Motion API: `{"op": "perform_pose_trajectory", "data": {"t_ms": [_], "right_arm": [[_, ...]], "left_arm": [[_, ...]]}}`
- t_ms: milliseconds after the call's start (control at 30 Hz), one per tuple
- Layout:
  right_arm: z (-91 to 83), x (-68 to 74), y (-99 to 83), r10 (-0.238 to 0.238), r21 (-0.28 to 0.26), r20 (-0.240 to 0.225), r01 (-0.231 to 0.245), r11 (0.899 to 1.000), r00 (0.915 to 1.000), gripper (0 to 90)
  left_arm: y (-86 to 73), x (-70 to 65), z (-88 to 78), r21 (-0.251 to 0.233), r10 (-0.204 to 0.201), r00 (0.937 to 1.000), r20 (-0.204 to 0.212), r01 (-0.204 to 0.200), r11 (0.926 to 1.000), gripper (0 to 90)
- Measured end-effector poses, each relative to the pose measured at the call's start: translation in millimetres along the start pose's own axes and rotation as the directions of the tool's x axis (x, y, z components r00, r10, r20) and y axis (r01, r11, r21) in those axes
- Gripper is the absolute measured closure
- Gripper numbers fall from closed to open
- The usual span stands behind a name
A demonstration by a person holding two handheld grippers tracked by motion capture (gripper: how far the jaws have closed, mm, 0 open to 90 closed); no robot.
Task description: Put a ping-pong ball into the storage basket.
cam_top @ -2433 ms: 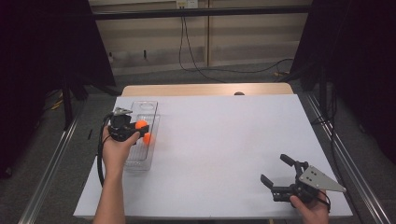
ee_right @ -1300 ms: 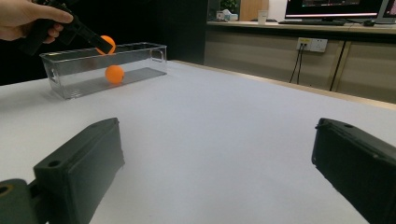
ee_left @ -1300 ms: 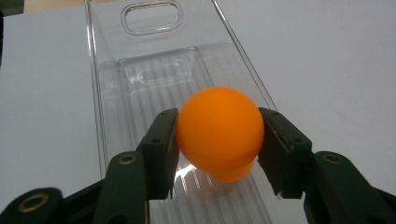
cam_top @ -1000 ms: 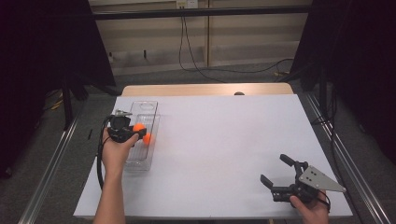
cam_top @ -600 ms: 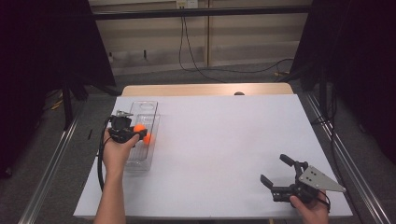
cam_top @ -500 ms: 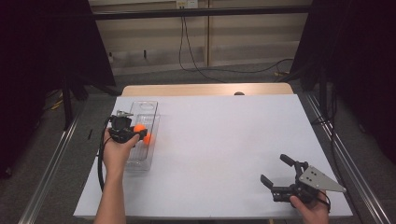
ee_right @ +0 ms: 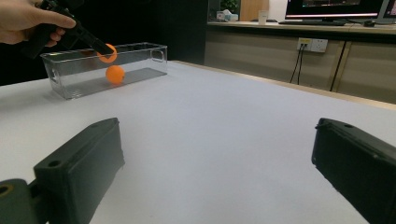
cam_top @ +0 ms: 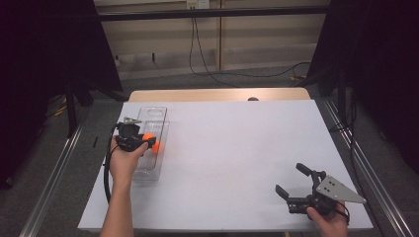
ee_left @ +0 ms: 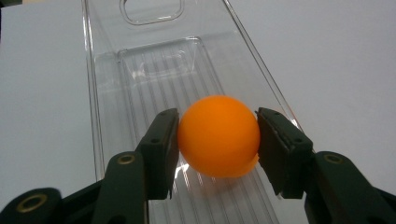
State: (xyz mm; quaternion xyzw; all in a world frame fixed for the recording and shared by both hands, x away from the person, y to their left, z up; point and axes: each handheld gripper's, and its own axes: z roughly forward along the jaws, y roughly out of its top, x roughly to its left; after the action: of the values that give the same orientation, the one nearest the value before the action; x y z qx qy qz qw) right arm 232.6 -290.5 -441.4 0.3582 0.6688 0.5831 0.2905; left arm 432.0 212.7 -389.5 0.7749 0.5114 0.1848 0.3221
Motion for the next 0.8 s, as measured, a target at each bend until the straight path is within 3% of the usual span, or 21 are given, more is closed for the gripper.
{"op": "perform_pose_trajectory", "data": {"t_ms": [533, 800], "right_arm": [[-1.0, -1.1, 0.2, -0.003, -0.004, 0.004, 0.003, 1.0, 1.0, 1.5], [-0.7, -1.5, 0.3, -0.004, -0.002, 0.003, 0.004, 1.0, 1.0, 1.5]], "left_arm": [[0.9, -4.7, -3.3, -0.034, 0.002, 1.0, -0.008, -0.003, 0.9994, 38.7], [0.7, -7.1, -8.1, -0.073, -0.007, 1.0, 0.001, 0.007, 0.9973, 27.7]]}}
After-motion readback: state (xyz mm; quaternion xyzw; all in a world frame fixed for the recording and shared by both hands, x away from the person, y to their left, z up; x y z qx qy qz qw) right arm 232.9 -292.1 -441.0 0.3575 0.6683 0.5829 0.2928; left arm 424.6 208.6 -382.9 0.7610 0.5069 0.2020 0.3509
